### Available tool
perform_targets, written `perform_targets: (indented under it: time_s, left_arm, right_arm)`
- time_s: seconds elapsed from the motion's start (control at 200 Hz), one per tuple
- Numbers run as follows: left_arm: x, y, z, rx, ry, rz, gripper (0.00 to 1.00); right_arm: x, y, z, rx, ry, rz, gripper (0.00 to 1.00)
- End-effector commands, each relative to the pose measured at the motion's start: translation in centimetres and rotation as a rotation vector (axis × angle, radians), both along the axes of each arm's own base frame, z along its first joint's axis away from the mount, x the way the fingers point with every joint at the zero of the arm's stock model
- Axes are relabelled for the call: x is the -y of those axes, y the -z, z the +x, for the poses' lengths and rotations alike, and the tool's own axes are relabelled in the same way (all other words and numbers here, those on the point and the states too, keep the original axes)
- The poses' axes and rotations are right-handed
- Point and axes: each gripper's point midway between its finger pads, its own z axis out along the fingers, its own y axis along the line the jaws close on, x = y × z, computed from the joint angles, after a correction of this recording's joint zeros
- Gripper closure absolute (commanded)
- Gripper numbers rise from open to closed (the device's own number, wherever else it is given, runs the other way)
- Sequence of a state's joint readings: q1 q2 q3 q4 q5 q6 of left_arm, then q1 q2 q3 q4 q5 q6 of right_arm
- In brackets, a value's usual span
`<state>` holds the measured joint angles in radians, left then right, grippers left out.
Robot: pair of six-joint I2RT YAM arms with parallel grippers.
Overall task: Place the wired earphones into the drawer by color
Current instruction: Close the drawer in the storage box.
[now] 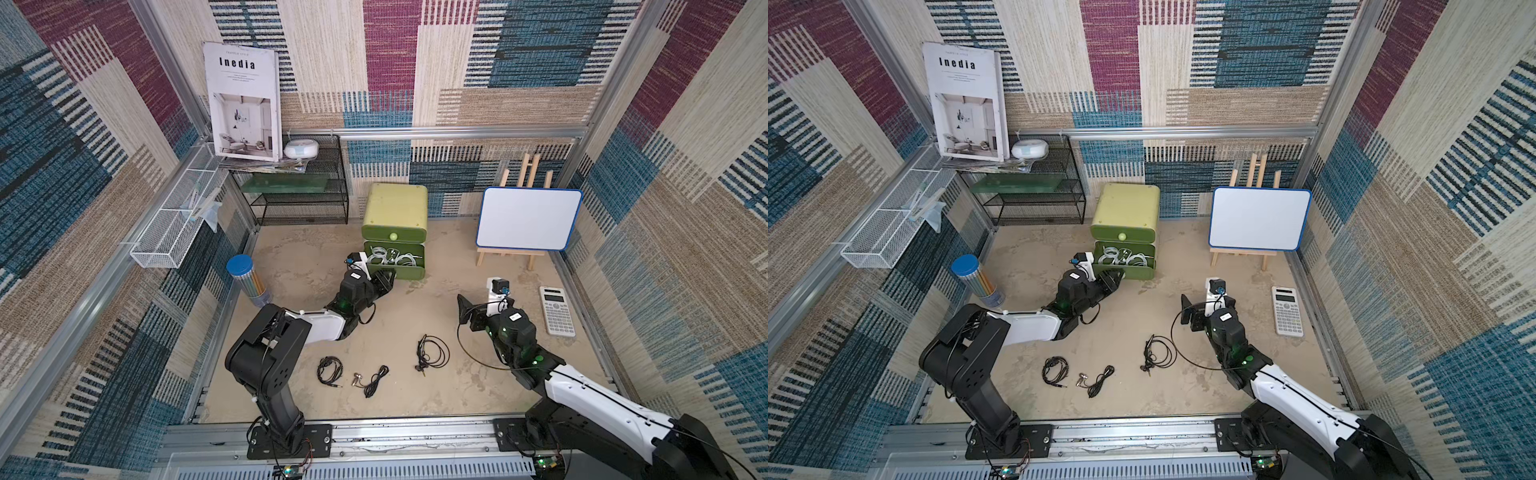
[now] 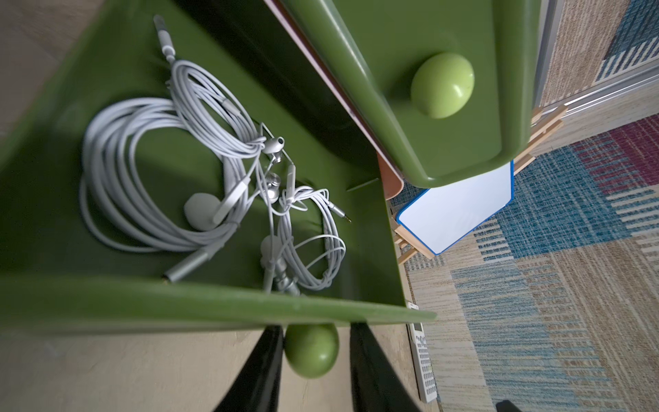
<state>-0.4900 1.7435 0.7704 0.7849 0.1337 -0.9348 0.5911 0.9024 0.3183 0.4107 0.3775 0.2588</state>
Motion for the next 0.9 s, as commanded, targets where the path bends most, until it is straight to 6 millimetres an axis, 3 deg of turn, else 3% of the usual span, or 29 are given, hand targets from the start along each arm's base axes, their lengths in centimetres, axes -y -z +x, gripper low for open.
perform_targets:
  time_s: [0.0,0.891]
  left_arm:
    - [-0.1,-0.4,0.6,0.023,-0.002,0.009,0.65]
    - [-2.0,-1.2,4.5,0.044,-0.033,0.007,0.65]
  right_arm:
    - [0.1,-0.3,0.1,0.016,0.010,0.009,0.01]
    - [0.0,0.2,0.3,0.004,0.011,-0.004,0.01]
